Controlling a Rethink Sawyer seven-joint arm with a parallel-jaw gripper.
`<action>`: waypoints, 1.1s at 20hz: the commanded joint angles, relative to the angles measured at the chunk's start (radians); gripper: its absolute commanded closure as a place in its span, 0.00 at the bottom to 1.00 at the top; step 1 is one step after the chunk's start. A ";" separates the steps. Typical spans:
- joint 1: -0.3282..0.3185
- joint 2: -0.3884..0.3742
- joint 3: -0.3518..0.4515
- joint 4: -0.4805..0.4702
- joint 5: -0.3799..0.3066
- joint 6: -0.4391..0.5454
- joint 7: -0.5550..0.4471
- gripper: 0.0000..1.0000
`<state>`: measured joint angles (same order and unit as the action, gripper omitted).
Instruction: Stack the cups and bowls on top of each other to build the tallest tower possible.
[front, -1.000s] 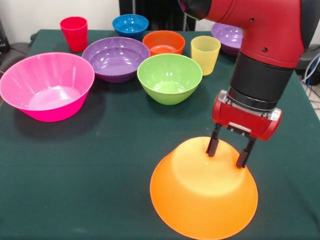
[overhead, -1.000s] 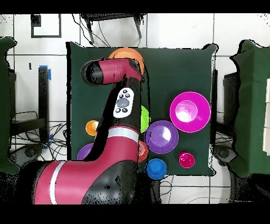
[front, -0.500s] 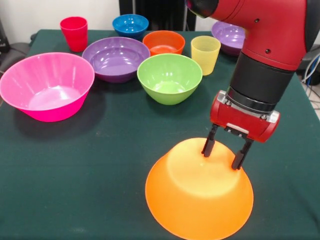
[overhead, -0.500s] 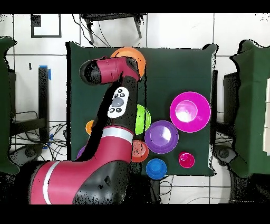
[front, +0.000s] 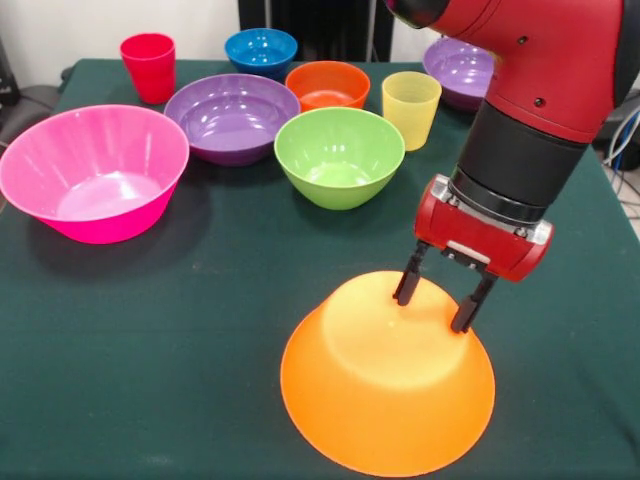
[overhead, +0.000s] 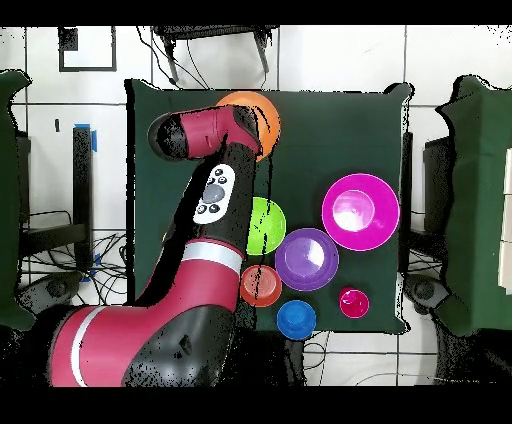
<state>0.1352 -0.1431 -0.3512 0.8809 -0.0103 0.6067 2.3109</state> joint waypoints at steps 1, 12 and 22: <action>-0.003 0.084 0.029 0.043 0.008 0.167 0.119 0.00; -0.044 0.074 0.050 0.088 -0.007 0.019 0.065 0.00; -0.068 0.099 0.064 0.082 -0.019 -0.084 0.056 0.00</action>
<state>0.1039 -0.1305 -0.3695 0.8809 0.0027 0.5458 2.3109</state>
